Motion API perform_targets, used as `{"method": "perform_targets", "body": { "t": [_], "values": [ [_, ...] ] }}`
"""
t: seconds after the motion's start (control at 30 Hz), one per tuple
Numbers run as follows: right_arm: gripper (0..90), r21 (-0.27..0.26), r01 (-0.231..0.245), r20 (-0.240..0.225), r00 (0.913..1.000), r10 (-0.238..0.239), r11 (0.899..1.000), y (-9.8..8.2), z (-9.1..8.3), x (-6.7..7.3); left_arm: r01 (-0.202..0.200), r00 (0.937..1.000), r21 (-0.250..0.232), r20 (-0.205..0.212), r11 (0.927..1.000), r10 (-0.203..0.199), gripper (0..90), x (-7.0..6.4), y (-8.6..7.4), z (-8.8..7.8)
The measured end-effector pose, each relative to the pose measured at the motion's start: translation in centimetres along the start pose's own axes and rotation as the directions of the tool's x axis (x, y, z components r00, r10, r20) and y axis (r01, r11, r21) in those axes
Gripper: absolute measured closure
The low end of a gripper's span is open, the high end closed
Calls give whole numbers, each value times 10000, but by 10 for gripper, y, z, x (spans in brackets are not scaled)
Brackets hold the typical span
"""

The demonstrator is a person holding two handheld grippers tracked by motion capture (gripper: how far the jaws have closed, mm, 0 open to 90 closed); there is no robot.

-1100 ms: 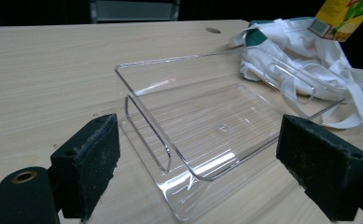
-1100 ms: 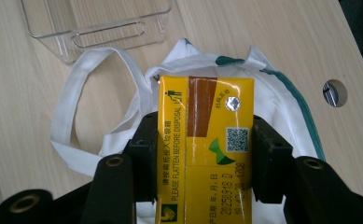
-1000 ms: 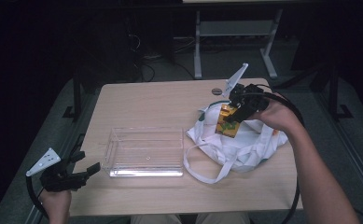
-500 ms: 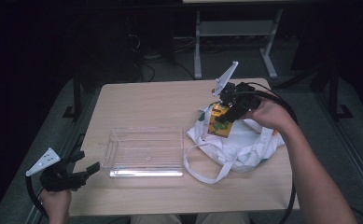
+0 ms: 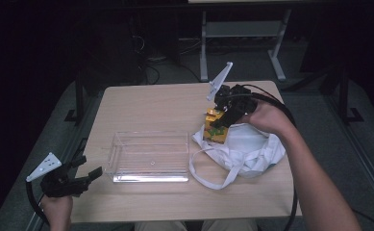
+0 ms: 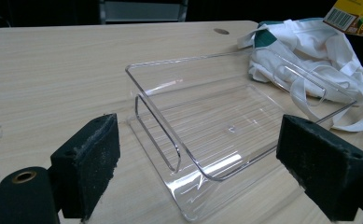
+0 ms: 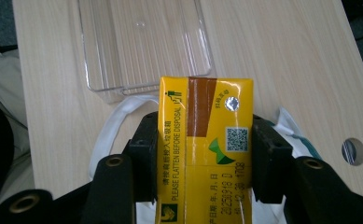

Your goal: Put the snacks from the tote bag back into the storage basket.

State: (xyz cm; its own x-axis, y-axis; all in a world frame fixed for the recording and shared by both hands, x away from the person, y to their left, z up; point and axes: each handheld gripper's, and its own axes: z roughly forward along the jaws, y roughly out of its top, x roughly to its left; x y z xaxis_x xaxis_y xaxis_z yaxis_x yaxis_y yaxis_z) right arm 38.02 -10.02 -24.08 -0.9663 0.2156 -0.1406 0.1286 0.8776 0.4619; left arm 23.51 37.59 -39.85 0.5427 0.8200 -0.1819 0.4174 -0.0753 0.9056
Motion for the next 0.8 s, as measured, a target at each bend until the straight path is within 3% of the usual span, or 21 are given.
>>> {"method": "perform_targets", "body": {
  "t": [0.8],
  "values": [
    [521,-10,1031,-624,9927,-1030,9947,47,19,19,-67,9996,-28,-261,10000,66,130,1,0,-1]
  ]
}}
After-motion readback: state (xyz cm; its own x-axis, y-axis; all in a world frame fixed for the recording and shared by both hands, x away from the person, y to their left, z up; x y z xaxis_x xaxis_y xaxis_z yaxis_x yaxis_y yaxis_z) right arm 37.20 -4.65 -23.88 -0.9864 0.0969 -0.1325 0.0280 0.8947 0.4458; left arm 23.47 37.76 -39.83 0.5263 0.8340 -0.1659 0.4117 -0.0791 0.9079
